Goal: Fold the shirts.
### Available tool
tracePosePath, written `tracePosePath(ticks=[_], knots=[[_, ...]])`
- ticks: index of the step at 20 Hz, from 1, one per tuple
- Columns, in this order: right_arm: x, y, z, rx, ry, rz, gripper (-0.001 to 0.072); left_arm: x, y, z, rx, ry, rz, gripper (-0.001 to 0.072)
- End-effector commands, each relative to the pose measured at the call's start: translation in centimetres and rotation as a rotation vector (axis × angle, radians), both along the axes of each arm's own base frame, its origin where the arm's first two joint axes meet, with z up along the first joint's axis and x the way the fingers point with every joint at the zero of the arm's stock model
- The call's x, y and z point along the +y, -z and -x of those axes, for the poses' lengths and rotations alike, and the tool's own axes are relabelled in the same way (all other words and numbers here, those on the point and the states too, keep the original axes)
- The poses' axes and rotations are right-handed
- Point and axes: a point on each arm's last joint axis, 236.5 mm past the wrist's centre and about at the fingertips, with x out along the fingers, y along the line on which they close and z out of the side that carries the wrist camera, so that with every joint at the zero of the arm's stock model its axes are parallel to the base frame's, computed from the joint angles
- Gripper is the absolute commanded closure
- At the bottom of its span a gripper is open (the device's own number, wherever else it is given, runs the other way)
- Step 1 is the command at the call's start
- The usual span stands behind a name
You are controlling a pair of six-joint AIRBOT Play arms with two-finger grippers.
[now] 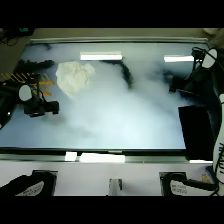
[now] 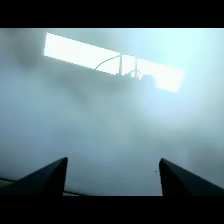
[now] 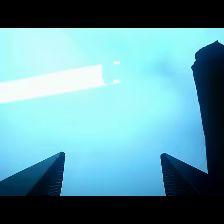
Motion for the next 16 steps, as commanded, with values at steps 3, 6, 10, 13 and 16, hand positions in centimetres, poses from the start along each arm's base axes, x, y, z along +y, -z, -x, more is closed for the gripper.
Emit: tracePosePath(ticks=[3, 6, 10, 13, 16], knots=[[0.0, -0.2, -0.7, -0.032, 0.011, -0.003, 0.0095, -2.4, -2.3, -7.9, -0.337, 0.022, 0.095, -0.0010], [0.0, -0.6, -1.9, -0.082, 0.011, -0.002, 0.0097, -2.8, -1.8, -13.0, -0.424, -0.026, 0.150, -0.0009], [0.6, -0.9, -3.0, -0.133, 0.008, -0.028, 0.0097, 0.7, 4.4, -18.5, -0.209, -0.256, 0.293, -0.0009], [2.0, -1.0, -2.9, -0.127, 0.001, -0.089, 0.0098, 1.9, 7.0, -22.2, -0.162, -0.354, 0.473, -0.0009], [3.6, -1.2, -2.9, -0.129, -0.018, -0.153, 0.0098, 2.7, 9.0, -24.1, -0.184, -0.422, 0.537, -0.0009]])
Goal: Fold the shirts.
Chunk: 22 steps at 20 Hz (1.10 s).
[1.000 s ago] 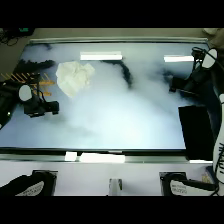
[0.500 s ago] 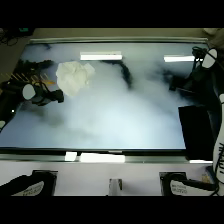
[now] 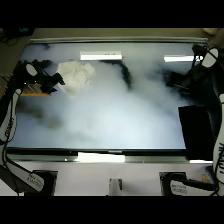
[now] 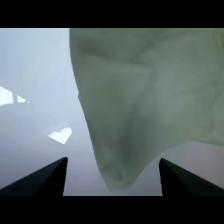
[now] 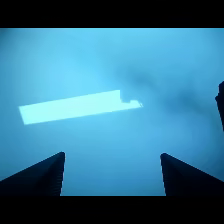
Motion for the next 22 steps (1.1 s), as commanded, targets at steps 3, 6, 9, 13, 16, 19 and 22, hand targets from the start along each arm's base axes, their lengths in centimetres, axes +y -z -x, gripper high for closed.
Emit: tracePosePath(ticks=[3, 6, 9, 13, 16, 19, 22], knots=[[2.0, -0.4, -0.3, -0.016, -0.022, -0.082, 0.0098, 1.4, 3.5, -3.4, -0.032, -0.091, 0.111, -0.0008], [3.5, -0.7, -0.1, -0.010, -0.034, -0.148, 0.0098, 1.4, 4.9, -3.8, -0.030, -0.103, 0.117, 0.0030], [4.9, -0.9, 0.3, 0.003, -0.052, -0.206, 0.0098, 1.5, 5.4, -4.6, -0.056, -0.115, 0.123, 0.0223], [5.8, -0.6, 2.4, 0.084, -0.101, -0.232, 0.0098, 0.4, 2.8, -6.0, -0.161, -0.026, 0.117, 0.0674], [5.8, -0.6, 2.1, 0.065, -0.136, -0.220, 0.0098, -2.8, -4.8, -6.3, -0.348, 0.195, 0.038, 0.0675], [5.5, -1.8, -1.2, -0.085, -0.129, -0.204, 0.0099, -9.6, -19.4, -3.4, -0.656, 0.475, -0.114, 0.0675], [6.2, -3.9, -2.1, -0.176, -0.151, -0.227, 0.0107, -16.1, -35.1, 5.0, -0.969, 0.610, -0.150, 0.0675]])
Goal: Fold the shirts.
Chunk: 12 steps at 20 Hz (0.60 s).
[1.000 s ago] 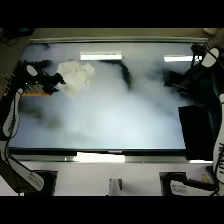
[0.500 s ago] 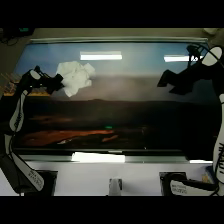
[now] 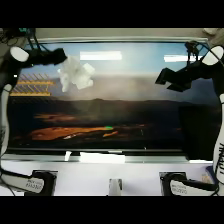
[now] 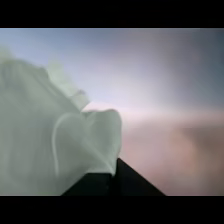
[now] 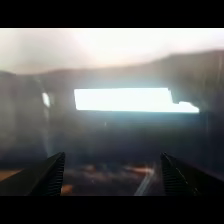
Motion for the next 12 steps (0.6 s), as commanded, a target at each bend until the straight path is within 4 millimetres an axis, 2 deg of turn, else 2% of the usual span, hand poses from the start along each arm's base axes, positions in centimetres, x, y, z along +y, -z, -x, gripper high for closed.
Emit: tracePosePath(ticks=[1, 2, 3, 5, 6, 7, 9, 11, 12], knots=[[1.1, -3.0, -0.6, -0.114, -0.034, -0.038, 0.0110, -6.1, -17.6, 10.7, -0.399, 0.172, -0.041, 0.0675], [1.6, -4.4, 0.4, -0.140, -0.075, -0.037, 0.0111, -6.8, -22.1, 14.5, -0.500, 0.192, -0.021, 0.0675], [1.8, -6.3, 1.5, -0.177, -0.097, -0.033, 0.0111, -7.2, -25.4, 18.1, -0.574, 0.214, -0.003, 0.0675], [1.8, -11.1, 3.7, -0.294, -0.097, -0.023, 0.0110, -7.6, -29.8, 24.0, -0.662, 0.252, 0.061, 0.0675], [1.8, -13.5, 5.0, -0.357, -0.095, -0.019, 0.0109, -7.8, -31.0, 26.0, -0.678, 0.266, 0.096, 0.0675], [1.8, -16.0, 6.5, -0.423, -0.094, -0.013, 0.0108, -8.0, -31.6, 27.2, -0.691, 0.280, 0.110, 0.0675], [1.8, -19.8, 9.5, -0.529, -0.089, -0.003, 0.0109, -8.7, -31.2, 27.1, -0.679, 0.299, 0.115, 0.0675], [1.9, -21.9, 12.4, -0.571, -0.075, -0.015, 0.0109, -10.4, -28.3, 25.1, -0.591, 0.317, 0.125, 0.0675], [2.0, -22.3, 13.7, -0.573, -0.076, -0.016, 0.0109, -12.0, -25.6, 23.8, -0.524, 0.340, 0.122, 0.0674]])
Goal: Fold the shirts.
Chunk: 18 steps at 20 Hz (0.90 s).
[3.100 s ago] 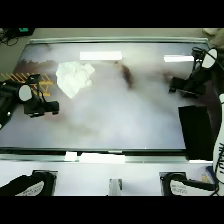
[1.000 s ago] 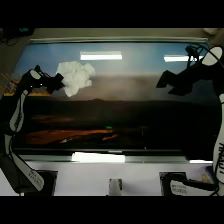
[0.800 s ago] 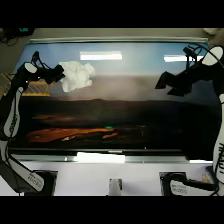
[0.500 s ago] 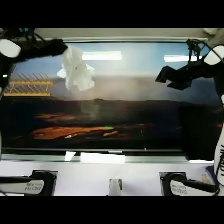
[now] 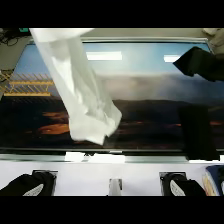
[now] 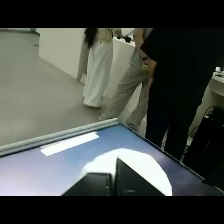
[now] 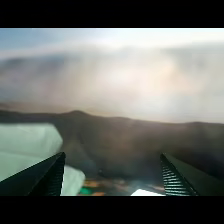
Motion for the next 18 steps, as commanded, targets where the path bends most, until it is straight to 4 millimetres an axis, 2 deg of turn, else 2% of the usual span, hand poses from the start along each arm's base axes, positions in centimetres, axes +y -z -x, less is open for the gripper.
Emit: tracePosePath(ticks=[1, 3, 4, 6, 7, 8, 9, 10, 11, 12, 14, 16, 17, 18], knots=[[0.2, -3.1, 5.3, -0.061, 0.002, -0.003, 0.0109, -4.0, 5.7, -1.6, 0.139, 0.071, -0.033, 0.0674], [-0.4, -2.2, 7.1, -0.008, 0.022, 0.020, 0.0109, -8.8, 14.1, -2.9, 0.302, 0.146, -0.119, 0.0674], [-0.9, -1.5, 7.7, 0.031, 0.039, 0.033, 0.0109, -11.6, 19.2, -2.9, 0.393, 0.193, -0.177, 0.0674], [-1.7, -0.3, 8.4, 0.095, 0.070, 0.050, 0.0109, -16.9, 28.9, -1.6, 0.586, 0.263, -0.258, 0.0673], [-2.0, -0.1, 8.4, 0.104, 0.085, 0.053, 0.0109, -19.1, 33.1, -0.6, 0.694, 0.280, -0.279, 0.0649], [-2.2, 0.0, 8.3, 0.107, 0.096, 0.052, 0.0109, -21.0, 36.9, 0.5, 0.803, 0.290, -0.294, 0.0407], [-2.3, 0.1, 8.2, 0.111, 0.102, 0.052, 0.0109, -21.9, 39.7, 1.6, 0.892, 0.295, -0.314, 0.0067], [-2.4, 0.3, 8.0, 0.119, 0.107, 0.051, 0.0109, -21.7, 41.7, 2.7, 0.971, 0.302, -0.358, -0.0005], [-2.4, 0.5, 7.9, 0.129, 0.109, 0.053, 0.0109, -20.5, 42.8, 3.3, 1.017, 0.314, -0.422, -0.0005], [-2.5, 0.8, 7.6, 0.138, 0.110, 0.054, 0.0109, -17.7, 43.4, 3.3, 1.057, 0.305, -0.513, -0.0005], [-2.6, 1.7, 6.5, 0.170, 0.114, 0.058, 0.0109, -9.8, 43.5, 2.1, 1.133, 0.218, -0.679, -0.0005], [-2.7, 3.2, 5.1, 0.221, 0.109, 0.064, 0.0109, -1.2, 42.5, 0.6, 1.158, 0.076, -0.768, -0.0005], [-2.7, 4.1, 4.4, 0.249, 0.103, 0.069, 0.0109, 2.6, 42.1, 0.3, 1.180, -0.004, -0.750, -0.0005], [-2.7, 5.2, 3.7, 0.281, 0.094, 0.078, 0.0109, 5.3, 42.0, 0.9, 1.214, -0.054, -0.707, -0.0006]])
